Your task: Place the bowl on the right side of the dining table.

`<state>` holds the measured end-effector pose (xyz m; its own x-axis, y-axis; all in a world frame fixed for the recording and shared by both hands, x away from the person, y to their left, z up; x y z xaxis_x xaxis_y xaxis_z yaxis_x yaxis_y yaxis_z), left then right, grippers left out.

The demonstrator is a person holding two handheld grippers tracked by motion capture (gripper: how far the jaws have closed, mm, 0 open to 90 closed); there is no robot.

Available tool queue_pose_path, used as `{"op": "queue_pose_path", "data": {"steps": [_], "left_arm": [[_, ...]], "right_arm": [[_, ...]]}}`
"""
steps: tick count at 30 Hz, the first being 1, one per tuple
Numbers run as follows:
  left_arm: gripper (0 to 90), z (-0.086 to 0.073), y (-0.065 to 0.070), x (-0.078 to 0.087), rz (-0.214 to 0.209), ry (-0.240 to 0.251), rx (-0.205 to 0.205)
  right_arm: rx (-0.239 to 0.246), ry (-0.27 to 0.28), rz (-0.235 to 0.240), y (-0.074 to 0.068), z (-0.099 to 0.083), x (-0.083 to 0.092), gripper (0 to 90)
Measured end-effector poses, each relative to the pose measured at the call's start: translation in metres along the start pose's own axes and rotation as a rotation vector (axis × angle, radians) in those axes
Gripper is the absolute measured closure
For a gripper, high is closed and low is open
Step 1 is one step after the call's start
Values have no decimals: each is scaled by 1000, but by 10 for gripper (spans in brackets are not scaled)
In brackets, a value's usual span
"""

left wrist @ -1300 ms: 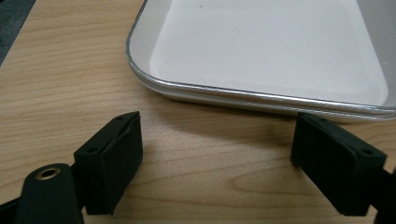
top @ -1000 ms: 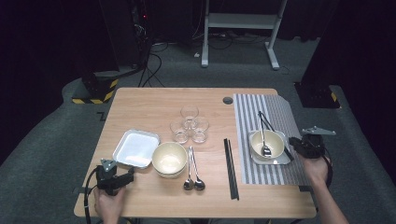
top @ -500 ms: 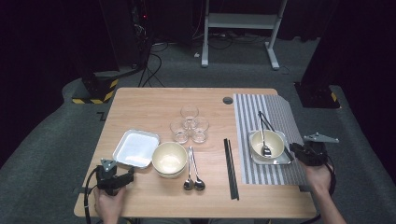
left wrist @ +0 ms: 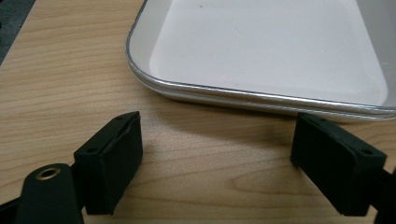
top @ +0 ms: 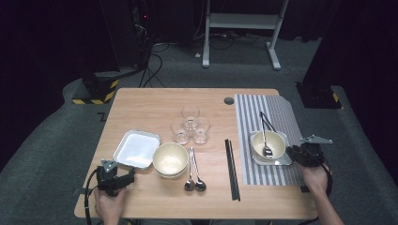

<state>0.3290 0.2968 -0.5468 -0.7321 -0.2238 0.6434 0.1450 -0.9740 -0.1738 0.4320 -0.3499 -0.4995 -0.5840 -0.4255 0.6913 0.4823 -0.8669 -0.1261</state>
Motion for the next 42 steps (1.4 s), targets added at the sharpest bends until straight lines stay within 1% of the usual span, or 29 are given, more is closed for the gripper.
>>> {"op": "queue_pose_path", "data": {"steps": [5,7,12,25,30,33,35,38,42], "left_arm": [[168,0,0,0,0,0,0],[168,0,0,0,0,0,0],[168,0,0,0,0,0,0],[168,0,0,0,0,0,-1],[168,0,0,0,1,0,0],[168,0,0,0,0,0,0],[168,0,0,0,0,0,0],[168,0,0,0,0,0,-1],[168,0,0,0,1,0,0]], "right_arm": [[7,-9,3,0,1,-5,721],[16,-15,-4,-1,2,-6,717],[18,-29,-9,0,2,-9,690],[34,-43,8,-2,1,-10,689],[32,-59,6,0,1,-12,742],[40,-68,4,0,1,-13,782],[42,-70,8,1,1,-13,786],[59,-79,6,1,2,-13,788],[67,-77,10,1,3,-15,790]]}}
Point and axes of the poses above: each handheld gripper's, and its own axes: x roughly backward along the jaws, z roughly out of its top, y roughly to its right, the point moved 2 cm from there along -x, roughly forward along the jaws, and after that the axes turned 15 degrees about z, right-handed, at the moved point
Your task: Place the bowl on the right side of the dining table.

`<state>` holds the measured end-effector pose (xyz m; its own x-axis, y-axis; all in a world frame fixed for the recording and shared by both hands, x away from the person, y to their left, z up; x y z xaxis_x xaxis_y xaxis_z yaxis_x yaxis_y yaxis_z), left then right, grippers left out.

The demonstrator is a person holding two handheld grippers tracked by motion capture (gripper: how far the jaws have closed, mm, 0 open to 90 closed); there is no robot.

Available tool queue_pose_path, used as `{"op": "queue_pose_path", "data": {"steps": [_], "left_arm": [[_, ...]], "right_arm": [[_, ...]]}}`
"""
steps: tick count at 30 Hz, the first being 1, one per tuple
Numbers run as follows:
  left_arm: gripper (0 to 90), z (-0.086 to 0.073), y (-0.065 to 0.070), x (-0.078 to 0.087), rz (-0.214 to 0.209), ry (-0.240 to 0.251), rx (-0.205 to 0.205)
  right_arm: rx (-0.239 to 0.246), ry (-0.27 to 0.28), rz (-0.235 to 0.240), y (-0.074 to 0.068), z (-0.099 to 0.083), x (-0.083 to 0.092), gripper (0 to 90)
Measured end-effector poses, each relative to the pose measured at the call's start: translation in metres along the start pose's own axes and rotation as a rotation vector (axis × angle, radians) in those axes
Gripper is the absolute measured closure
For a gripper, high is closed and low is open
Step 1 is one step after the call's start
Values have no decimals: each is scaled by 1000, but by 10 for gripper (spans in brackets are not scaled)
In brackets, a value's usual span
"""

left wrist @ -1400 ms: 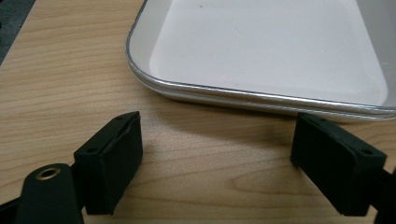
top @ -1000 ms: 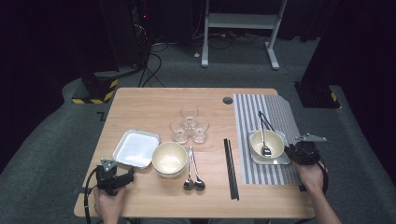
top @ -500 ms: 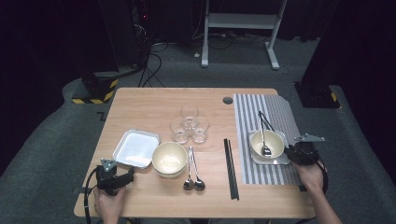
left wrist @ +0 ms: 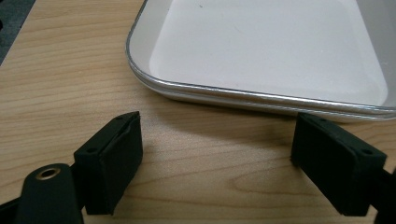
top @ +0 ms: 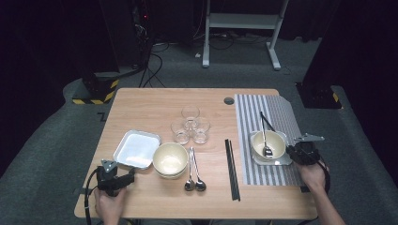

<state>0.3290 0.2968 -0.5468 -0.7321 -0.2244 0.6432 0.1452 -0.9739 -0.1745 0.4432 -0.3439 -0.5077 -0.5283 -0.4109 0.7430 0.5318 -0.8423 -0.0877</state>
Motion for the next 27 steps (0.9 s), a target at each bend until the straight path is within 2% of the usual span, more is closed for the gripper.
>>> {"op": "queue_pose_path", "data": {"steps": [4,8,22,27], "left_arm": [[168,0,0,0,0,0,0],[168,0,0,0,0,0,0],[168,0,0,0,0,0,0],[167,0,0,0,0,0,-1]], "right_arm": [[27,-10,0,2,1,-1,792],[17,-4,8,5,1,-1,791],[42,-17,31,9,2,0,791],[33,-17,42,11,1,1,780]]}}
Point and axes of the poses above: each handheld gripper's, and its own axes: x roughly backward along the jaws, z roughly out of its top, y roughly to its right, the point moved 2 cm from there along -x, roughly forward along the jaws, and after that the axes turned 15 degrees about z, right-handed, at the moved point
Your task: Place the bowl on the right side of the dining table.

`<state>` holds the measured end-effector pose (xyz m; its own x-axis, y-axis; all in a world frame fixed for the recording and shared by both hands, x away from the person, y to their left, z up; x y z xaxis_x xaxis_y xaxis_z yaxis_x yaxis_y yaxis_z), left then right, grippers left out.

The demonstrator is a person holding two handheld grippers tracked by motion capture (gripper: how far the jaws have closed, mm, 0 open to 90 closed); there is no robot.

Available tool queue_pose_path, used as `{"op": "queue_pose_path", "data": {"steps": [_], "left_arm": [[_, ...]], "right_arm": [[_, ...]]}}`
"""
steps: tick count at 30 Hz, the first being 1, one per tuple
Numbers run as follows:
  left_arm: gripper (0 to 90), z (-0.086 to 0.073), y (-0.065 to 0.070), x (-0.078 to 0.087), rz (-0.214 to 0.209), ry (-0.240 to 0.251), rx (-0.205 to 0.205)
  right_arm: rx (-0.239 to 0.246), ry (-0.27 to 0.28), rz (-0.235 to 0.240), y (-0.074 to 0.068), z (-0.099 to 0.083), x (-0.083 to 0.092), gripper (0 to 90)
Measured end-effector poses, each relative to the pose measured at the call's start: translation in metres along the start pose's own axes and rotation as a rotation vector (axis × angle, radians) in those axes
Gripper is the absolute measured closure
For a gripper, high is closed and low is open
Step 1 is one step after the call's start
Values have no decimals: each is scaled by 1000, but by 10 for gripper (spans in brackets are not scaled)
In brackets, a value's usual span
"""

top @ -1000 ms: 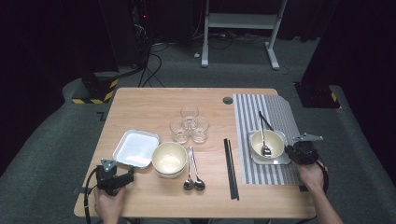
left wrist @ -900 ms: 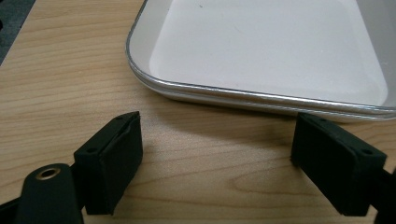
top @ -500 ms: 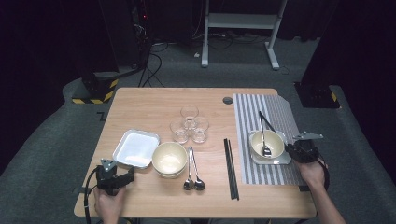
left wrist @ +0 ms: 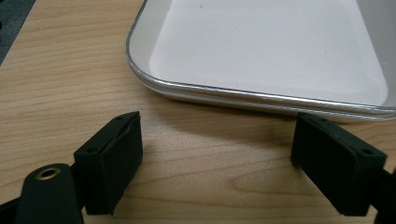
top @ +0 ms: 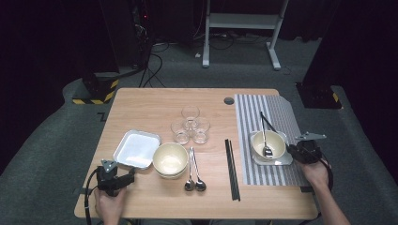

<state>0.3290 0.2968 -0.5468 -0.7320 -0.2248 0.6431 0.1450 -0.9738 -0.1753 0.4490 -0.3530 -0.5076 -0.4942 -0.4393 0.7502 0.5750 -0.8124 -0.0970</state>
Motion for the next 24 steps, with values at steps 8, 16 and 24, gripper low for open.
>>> {"op": "queue_pose_path", "data": {"steps": [8,16,24], "left_arm": [[167,0,0,0,0,0,0],[168,0,0,0,0,-1,2],[169,0,0,0,-1,0,3]], "right_arm": [[-49,52,-11,-1,-6,9,665],[-64,154,-34,-23,-4,33,885],[-106,199,-2,-42,-4,44,889]]}}
Point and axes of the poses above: each handheld gripper's, and its own axes: x roughly backward along the jaws, z roughly out of its top, y roughly to its right, the point moved 2 cm from there along -x, roughly forward along the jaws, and after that the axes turned 15 degrees about z, right-handed, at the moved point
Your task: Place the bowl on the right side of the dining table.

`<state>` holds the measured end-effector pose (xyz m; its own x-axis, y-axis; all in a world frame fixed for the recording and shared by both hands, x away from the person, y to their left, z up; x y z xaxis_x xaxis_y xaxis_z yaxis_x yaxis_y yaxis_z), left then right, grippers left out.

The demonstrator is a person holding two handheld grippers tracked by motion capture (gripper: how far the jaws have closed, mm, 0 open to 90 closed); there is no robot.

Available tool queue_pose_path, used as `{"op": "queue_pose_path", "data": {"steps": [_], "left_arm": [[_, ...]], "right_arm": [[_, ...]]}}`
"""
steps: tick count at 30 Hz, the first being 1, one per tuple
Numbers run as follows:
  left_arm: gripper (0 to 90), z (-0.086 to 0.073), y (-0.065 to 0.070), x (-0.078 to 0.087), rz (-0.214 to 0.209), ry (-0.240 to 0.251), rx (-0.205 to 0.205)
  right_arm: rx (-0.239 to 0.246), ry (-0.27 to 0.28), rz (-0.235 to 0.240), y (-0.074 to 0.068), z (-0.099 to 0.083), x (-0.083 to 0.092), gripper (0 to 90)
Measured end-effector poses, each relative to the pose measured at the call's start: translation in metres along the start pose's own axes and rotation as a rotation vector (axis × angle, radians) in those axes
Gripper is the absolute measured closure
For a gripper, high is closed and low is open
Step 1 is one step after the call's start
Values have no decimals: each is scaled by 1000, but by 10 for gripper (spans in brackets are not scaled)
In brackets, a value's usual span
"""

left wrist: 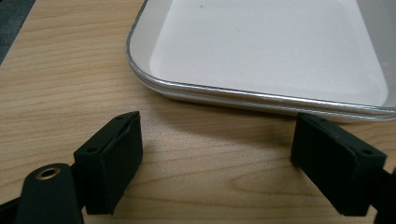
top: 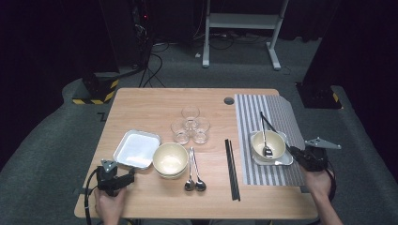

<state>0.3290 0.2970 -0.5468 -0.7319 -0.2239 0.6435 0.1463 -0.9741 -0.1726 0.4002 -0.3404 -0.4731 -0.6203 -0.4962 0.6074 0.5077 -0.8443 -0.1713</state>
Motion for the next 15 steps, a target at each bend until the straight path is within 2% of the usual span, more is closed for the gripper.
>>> {"op": "queue_pose_path", "data": {"steps": [9,15], "left_arm": [[168,0,0,0,0,0,-1],[168,0,0,0,-5,1,-4]], "right_arm": [[-55,63,15,-16,-13,11,888],[-36,62,12,-36,-8,12,896]]}}
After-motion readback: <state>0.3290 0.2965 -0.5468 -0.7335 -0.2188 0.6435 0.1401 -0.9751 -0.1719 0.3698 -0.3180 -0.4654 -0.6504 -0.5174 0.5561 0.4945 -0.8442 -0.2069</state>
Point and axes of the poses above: each handheld gripper's, and its own axes: x roughly backward along the jaws, z roughly out of its top, y roughly to its right, the point moved 2 cm from there along -x, roughly forward along the jaws, and after that the axes turned 15 degrees about z, right-handed, at the moved point
